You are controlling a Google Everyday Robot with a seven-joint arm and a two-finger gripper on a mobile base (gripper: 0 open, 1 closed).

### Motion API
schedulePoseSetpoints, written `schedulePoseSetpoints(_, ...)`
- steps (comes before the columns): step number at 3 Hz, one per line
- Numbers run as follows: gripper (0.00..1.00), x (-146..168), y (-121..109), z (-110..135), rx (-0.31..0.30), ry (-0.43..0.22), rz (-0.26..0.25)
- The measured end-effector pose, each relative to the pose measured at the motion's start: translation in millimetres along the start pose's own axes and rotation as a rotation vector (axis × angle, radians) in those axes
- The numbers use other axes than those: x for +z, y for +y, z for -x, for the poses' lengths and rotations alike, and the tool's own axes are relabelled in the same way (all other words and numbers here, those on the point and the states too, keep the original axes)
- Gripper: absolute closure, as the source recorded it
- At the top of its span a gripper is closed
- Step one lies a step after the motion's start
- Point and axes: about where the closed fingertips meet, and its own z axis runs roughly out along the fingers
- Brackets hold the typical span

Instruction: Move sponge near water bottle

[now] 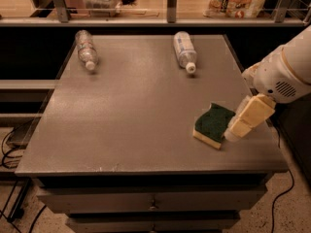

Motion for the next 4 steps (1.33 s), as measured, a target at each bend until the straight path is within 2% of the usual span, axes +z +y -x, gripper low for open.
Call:
schedulePoseSetpoints(1, 0.00, 25.9, 9.6, 3.2, 0.036, -0.020, 0.011)
schedulePoseSetpoints(3, 0.00, 71.1, 12.2, -18.2, 0.135, 0.027, 0.031)
schedulePoseSetpoints(4, 0.18, 78.3, 11.4, -22.6, 0.155, 0.047, 0.035)
